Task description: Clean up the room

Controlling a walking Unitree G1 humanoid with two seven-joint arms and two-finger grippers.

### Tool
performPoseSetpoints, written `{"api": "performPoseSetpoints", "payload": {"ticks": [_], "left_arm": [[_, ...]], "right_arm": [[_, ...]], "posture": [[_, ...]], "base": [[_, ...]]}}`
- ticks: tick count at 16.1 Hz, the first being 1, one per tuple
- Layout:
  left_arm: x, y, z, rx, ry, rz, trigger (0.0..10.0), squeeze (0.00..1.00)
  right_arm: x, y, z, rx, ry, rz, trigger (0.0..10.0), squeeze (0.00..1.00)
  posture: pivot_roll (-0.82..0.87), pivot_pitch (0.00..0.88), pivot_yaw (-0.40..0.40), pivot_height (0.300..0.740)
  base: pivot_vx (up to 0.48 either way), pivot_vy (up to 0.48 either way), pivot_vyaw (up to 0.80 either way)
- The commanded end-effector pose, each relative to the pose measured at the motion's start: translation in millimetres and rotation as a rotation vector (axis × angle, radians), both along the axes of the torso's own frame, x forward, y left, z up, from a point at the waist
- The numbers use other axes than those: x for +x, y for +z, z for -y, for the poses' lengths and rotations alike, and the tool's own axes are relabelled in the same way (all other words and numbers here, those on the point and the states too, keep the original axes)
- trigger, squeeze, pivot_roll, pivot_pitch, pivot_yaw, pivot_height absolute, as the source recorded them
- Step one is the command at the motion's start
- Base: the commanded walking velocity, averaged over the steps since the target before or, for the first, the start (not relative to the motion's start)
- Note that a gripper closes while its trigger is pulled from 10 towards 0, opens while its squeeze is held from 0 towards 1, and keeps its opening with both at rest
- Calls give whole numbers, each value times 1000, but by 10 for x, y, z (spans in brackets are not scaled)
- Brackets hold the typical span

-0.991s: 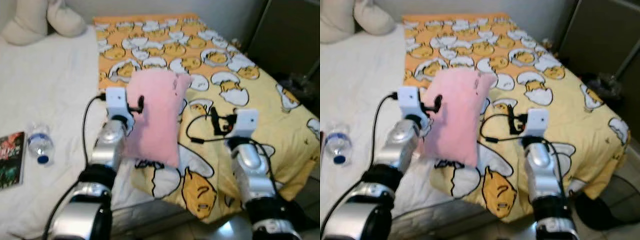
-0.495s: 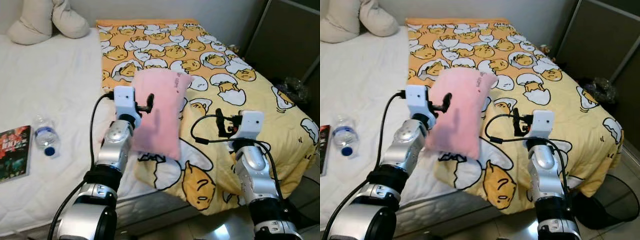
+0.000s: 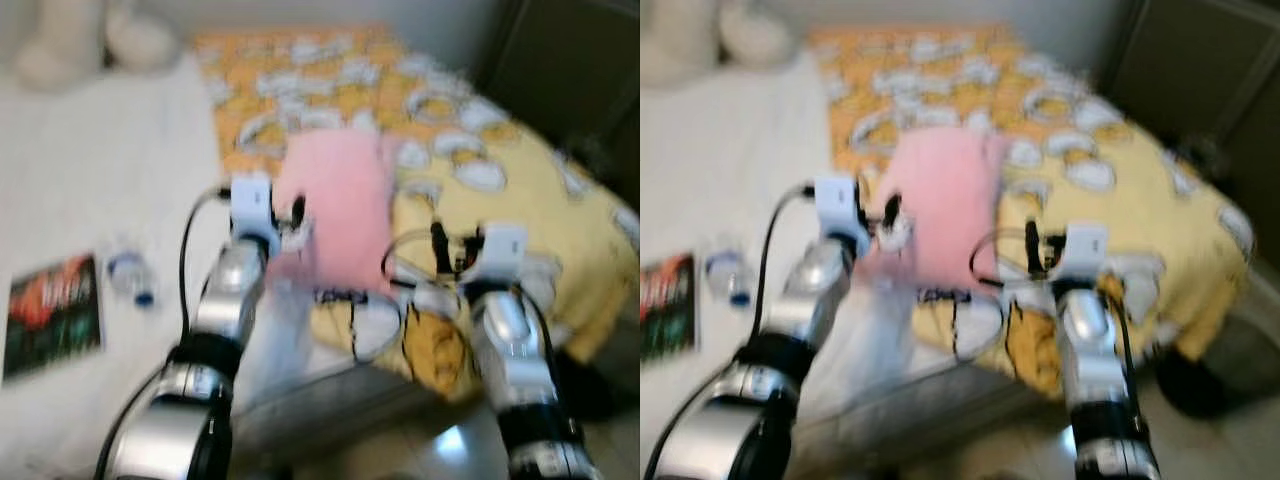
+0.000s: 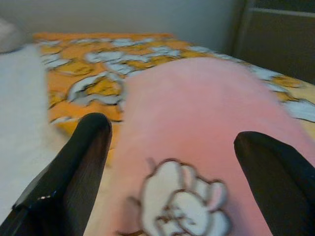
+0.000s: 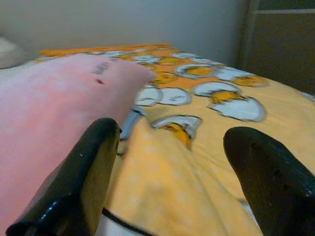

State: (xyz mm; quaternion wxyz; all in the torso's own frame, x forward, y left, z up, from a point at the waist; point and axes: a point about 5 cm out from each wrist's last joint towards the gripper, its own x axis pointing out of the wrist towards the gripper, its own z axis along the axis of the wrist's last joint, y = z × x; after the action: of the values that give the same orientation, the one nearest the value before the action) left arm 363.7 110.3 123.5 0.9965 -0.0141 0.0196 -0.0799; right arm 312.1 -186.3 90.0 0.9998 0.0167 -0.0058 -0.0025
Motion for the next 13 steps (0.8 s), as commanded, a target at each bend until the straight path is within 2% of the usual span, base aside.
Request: {"api": "performPoseSetpoints", "payload": {"ticks": [1,2,9,12,13], "left_arm": [[19,41,8,16,3,12,10000,0],[19,41,7,17,4,12,10000,0],[24,37,21,43,14,18,10000,0],[16,29,-8,60,32,31,10000,0],[3,53,59,-3,-16,49,10000,0]], "right_arm": [[11,64,8,0,2,24,10000,0],[10,65,8,1,1,24,10000,0],[16,72,18,5,4,30,10000,0],[13,66,24,0,13,25,10000,0],[9,56,31,2,14,21,10000,0]], "posture": [[-79,0,-9,740],[-79,0,-9,740],[-79,0,-8,740],[-80,0,-3,740],[-80,0,-3,740]], "base": [[0,0,531],[0,0,519],[0,0,0],[0,0,460],[0,0,444]]}}
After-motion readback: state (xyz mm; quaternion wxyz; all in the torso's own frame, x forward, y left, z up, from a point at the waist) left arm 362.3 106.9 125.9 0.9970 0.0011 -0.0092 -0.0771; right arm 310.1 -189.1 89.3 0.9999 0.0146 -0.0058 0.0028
